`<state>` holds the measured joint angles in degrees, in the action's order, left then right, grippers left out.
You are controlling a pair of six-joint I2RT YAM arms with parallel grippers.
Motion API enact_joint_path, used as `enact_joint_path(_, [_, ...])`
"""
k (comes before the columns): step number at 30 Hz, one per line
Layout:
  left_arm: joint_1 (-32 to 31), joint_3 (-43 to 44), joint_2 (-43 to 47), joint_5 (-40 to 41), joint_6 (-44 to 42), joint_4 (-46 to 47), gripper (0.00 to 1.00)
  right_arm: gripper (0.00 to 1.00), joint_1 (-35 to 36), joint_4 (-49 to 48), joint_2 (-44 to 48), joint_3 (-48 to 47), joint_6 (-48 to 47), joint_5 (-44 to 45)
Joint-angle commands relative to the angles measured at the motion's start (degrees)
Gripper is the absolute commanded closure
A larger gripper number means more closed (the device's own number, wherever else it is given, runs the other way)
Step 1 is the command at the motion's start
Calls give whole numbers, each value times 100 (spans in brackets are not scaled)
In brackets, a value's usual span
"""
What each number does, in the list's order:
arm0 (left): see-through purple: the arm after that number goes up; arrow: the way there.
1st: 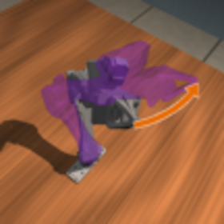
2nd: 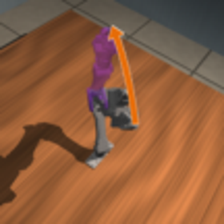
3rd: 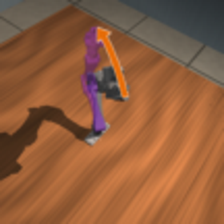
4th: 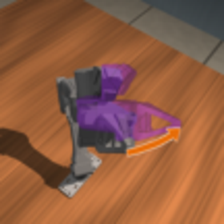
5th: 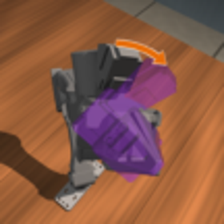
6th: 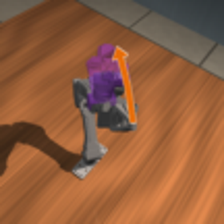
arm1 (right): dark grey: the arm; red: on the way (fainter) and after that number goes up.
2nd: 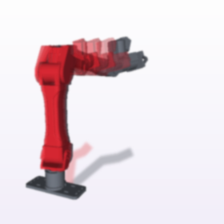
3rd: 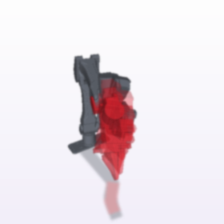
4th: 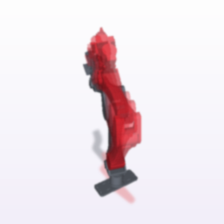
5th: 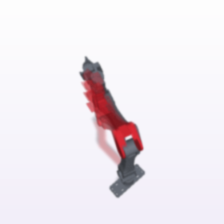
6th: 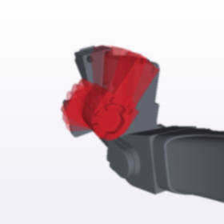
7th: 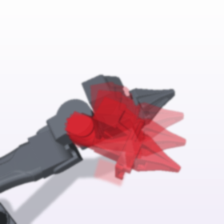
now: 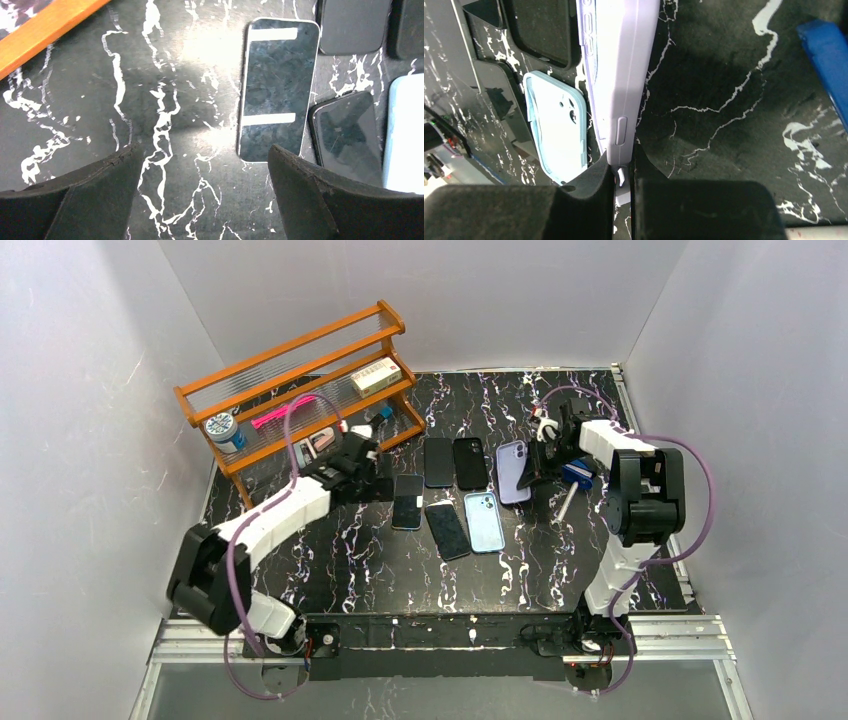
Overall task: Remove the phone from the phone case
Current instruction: Place the phone case at the center of the board, then reset both arms
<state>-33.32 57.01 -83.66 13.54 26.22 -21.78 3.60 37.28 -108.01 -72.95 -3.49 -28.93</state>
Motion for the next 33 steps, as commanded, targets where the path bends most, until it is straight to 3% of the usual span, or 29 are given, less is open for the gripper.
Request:
enact_joint_path(1, [416,-416,900,-492,337,262,7,84,-3,259,-191,-242,-272,-793])
enact_joint_path(6, [575,-531,1792,-152,280,-47,3,73,1,302,-241,-162,-234,-973])
enact_joint_path(9, [594,-569,2329,201,239,-158,2,59,-6,15,-84,49,-20,-1018])
enact_joint_path(15, [608,-419,3015,800,55,-590,2,41,1,-116,218,255,302,-209])
enact_joint_path(19, [615,-220,3483,1271,-124,-867,2,35,-1,-91,746,361,653,598])
enact_joint_path(21, [615,-98,3684,1483,-183,-990,2,25,-7,-93,1095,398,826,946])
enact_joint_path(23, [613,9,3901,1663,-244,-1064,2,3,-2,-86,1455,428,1008,1203])
enact_joint_path(28, [607,336,4478,2013,-447,-1196,2,1,0,-164,2712,590,1238,1260])
enact_joint_path(33, [607,586,5170,2395,-614,-1232,2,1,0,-752,4761,986,1637,2224])
